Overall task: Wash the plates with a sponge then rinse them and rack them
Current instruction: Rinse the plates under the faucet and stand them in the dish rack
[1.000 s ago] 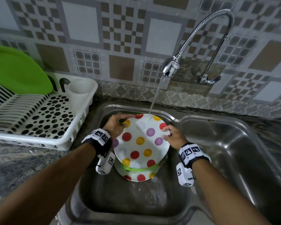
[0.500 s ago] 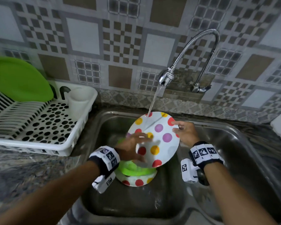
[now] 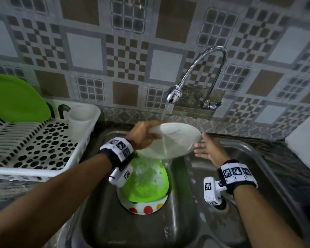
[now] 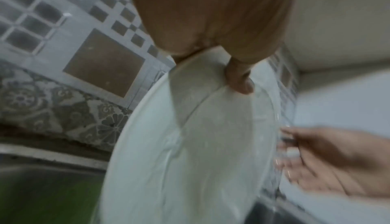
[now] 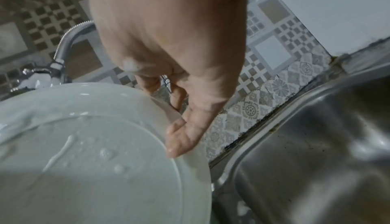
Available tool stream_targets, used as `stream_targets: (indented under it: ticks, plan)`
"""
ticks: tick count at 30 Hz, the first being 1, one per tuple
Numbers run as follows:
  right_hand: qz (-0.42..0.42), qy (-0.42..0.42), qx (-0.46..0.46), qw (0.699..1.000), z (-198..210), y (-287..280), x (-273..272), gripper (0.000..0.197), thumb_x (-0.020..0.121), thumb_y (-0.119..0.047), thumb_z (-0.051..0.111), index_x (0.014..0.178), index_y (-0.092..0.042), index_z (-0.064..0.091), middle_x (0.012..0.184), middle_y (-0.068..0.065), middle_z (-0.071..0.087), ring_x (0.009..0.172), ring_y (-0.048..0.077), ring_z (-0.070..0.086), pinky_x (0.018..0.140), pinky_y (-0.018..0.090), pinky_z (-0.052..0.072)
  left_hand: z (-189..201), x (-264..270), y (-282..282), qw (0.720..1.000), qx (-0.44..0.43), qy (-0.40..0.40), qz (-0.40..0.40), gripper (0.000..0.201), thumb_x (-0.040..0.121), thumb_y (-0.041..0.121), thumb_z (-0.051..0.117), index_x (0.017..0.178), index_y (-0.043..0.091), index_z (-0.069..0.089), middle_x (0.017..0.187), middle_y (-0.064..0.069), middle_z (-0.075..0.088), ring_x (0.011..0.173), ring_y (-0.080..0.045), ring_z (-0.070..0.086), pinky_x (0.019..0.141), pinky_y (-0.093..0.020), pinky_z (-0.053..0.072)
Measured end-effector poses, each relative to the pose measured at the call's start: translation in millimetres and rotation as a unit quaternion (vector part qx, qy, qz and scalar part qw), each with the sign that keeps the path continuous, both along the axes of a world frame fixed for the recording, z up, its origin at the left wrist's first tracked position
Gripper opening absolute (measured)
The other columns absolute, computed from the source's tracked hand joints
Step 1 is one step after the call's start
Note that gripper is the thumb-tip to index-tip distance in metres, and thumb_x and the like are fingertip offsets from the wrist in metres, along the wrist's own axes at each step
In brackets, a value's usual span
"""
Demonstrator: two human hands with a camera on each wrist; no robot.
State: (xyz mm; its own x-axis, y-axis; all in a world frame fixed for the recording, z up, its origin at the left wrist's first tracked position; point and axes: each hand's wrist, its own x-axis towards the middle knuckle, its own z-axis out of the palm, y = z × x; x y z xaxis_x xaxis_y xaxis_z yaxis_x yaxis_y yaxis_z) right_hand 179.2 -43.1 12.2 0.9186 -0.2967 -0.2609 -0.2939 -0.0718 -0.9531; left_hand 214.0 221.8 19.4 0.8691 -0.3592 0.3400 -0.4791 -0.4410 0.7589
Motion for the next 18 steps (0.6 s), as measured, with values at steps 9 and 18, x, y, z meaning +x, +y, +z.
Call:
stream_targets:
  ticks: [9,18]
  plan:
    - [0.022,-0.02,-0.166,0.986,-26.1,-23.1,-5.4,0.029,0.092,-0.04,0.051,0.115,-0.023,0.05,0.112,0.001,0.057,0.106,0.022,0.055,0.091,0.044,0.049,26.1,39.6,-29.4,0.977,-0.103,0.163,-0.096,0.048,0.084,0.004,0.066,0.13,0.013,0.054,0.127,0.005,0.057,0.11,-0.01,0.057,0.082,-0.012,0.05]
    - [0.136,-0.13,-0.141,0.972,-17.5,19.4,10.7,0.044,0.09,-0.012,0.059,0.133,-0.011,0.047,0.115,0.011,0.062,0.098,0.022,0.061,0.063,0.01,0.052,-1.3,45.7,38.6,0.969,-0.138,0.2,-0.036,0.047,0.08,0.007,0.07,0.124,0.021,0.06,0.103,0.012,0.07,0.087,0.0,0.067,0.072,-0.016,0.053]
